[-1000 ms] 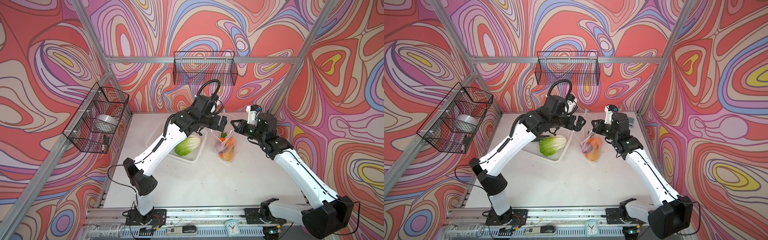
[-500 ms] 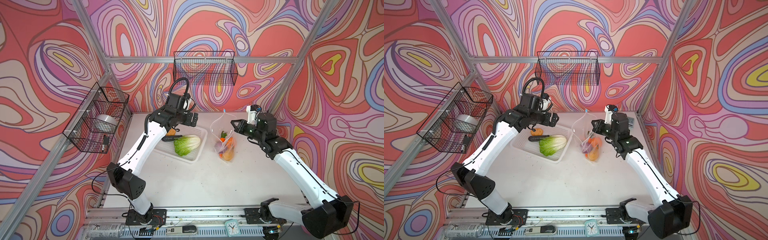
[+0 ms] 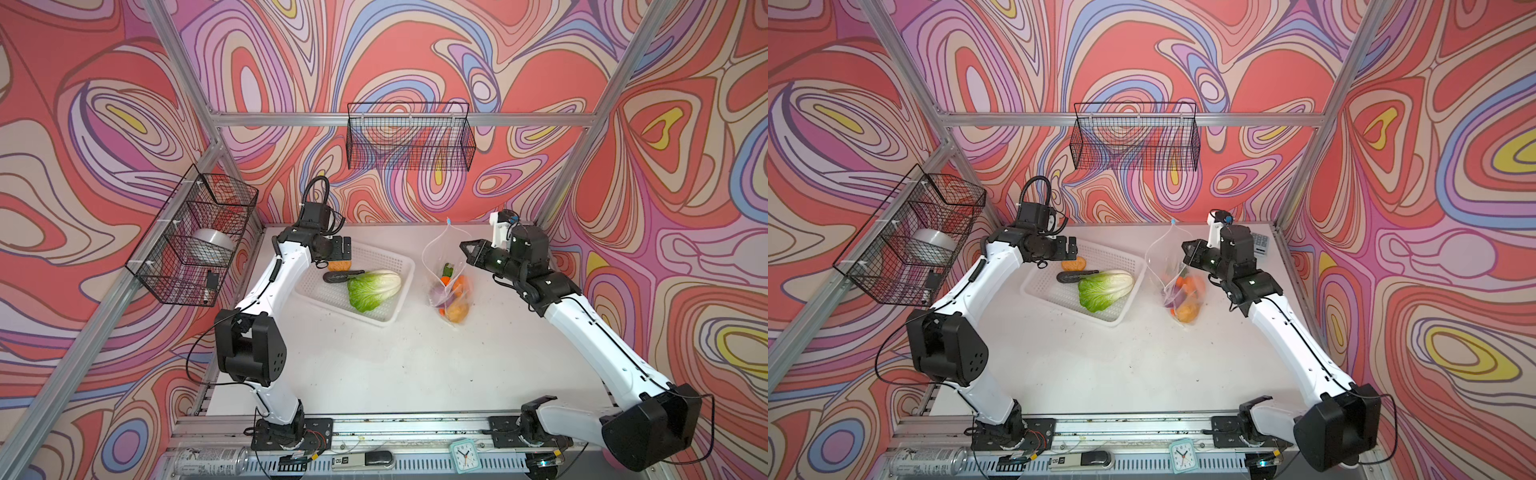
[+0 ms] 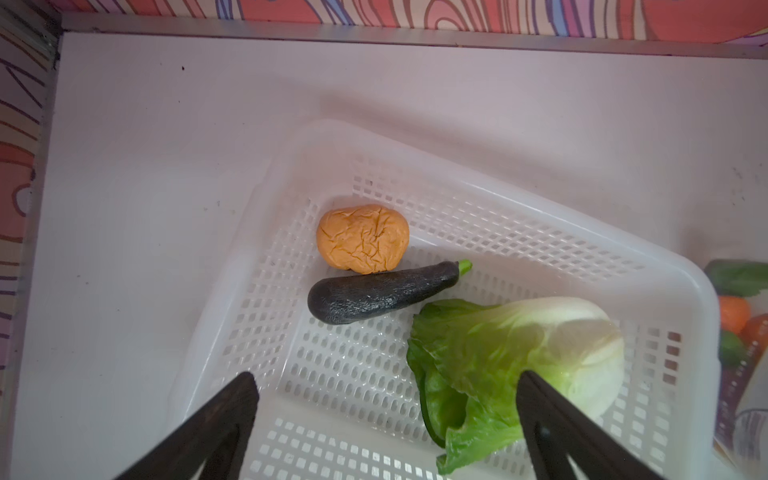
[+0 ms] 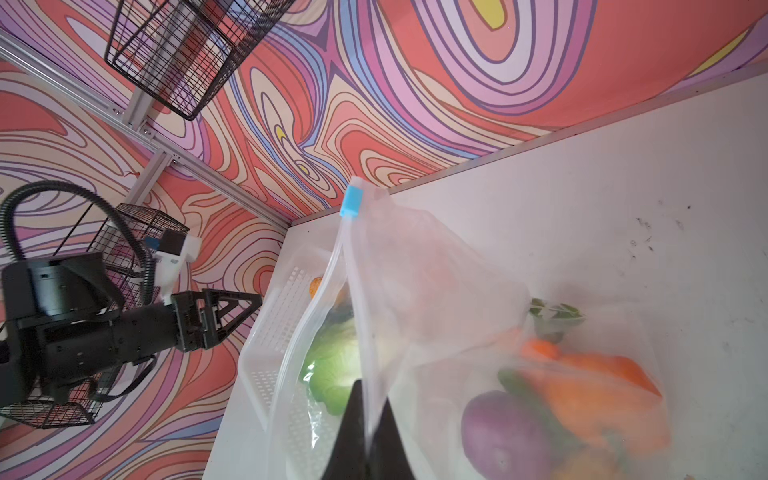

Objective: Place the food in the zip-top bag and seal the zipper
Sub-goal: 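Move the left gripper back over the basket toward the bread bun, then lower the left gripper onto the bread bun and grasp it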

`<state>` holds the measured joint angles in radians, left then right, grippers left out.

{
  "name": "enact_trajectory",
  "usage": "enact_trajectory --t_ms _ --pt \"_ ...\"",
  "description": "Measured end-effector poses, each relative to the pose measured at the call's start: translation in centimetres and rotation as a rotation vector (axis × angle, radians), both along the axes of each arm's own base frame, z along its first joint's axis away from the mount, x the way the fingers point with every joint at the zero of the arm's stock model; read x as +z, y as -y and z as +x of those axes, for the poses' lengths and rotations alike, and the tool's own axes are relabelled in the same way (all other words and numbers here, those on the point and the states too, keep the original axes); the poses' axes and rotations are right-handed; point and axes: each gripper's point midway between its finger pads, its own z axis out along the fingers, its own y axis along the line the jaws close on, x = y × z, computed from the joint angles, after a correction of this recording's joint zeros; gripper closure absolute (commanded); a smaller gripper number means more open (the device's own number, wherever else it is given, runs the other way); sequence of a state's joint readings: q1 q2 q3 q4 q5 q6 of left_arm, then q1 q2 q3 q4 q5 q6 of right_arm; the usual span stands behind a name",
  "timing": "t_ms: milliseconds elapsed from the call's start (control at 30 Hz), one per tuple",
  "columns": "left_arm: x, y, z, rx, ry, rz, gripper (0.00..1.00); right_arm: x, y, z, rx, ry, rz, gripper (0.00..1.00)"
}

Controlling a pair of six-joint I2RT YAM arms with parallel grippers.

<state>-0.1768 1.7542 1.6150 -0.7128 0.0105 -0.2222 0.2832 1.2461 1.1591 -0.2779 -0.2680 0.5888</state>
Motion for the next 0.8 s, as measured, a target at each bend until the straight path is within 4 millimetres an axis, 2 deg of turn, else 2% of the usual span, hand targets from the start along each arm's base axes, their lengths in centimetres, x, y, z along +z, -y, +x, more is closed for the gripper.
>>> enact_trajectory --t_ms 133,267,467,800 --pt "-3.6 -0.1 1.7 0.044 -0.054 0.006 0.00 0.0 0.0 0.0 -0.003 0.000 -0.001 1.00" --pt "-6.3 -0.5 3.5 0.081 -0.086 0.038 0.00 -0.1 0.1 0.0 -0.009 -0.003 -0.004 1.00" --pt "-8.9 -0.9 5.8 0.110 -0.110 0.085 0.00 -0.2 0.3 0.1 -0.016 -0.008 -0.009 1.00" --pt "-12.5 -0.9 6.6 0.112 -0.166 0.098 0.00 -0.4 0.2 0.3 -0.016 -0.021 -0.013 1.00"
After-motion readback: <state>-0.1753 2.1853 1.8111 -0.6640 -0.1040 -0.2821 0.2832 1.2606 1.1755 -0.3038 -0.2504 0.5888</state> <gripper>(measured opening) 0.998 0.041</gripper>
